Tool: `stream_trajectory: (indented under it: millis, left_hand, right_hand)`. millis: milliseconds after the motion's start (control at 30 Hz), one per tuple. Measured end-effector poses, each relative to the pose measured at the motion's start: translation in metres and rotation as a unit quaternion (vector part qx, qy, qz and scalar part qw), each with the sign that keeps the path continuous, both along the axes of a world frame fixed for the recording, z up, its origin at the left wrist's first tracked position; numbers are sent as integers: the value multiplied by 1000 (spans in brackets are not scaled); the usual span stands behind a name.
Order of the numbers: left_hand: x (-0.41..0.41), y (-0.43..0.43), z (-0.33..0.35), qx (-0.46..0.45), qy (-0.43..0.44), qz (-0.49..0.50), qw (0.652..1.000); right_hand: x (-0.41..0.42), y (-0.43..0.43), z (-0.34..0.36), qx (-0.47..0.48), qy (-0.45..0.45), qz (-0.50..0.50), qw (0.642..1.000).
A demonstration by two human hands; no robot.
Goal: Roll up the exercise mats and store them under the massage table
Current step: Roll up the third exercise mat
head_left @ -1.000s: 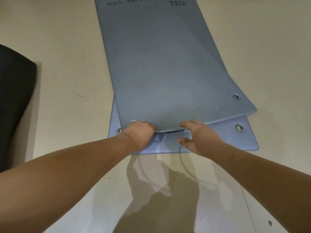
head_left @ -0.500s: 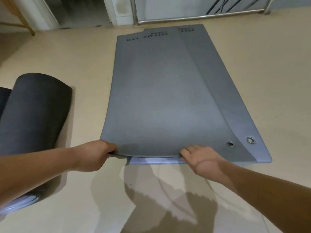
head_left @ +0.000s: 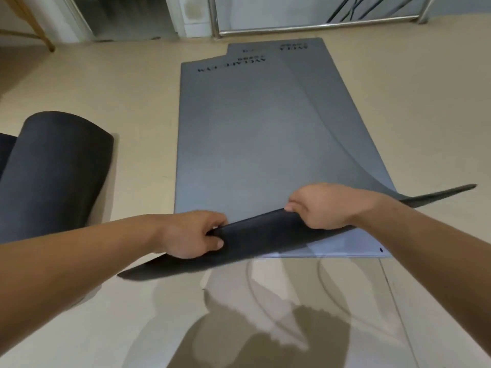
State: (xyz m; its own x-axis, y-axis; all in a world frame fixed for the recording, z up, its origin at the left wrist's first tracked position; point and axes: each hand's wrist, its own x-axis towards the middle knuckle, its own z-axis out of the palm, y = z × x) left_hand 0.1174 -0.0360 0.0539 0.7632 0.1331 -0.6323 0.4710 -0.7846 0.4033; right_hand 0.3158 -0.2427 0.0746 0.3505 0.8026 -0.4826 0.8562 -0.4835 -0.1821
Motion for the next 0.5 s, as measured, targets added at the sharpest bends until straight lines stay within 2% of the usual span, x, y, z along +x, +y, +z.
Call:
stream_trajectory:
  millis: [100,167,300,400,500]
  left_hand:
    - [-13,5,-5,-98,88,38,991]
    - [-14,12,-12,-128,99,65,985]
    - [3,21,-20,-44,46,21,998]
    - [13,33,-26,29,-3,-13,999]
    - [16,40,-30,98,-59,-12,993]
  right_hand:
    - [-19,-2,-2,-53,63,4,997]
    - [-26,-4,-10,-59,52,-22,997]
    - [-30,-8,-13,-81,-94,-74,990]
    - [-43,-6,-11,-104,-151,-68,981]
    - [-49,-5,-16,-58,-189,-73,978]
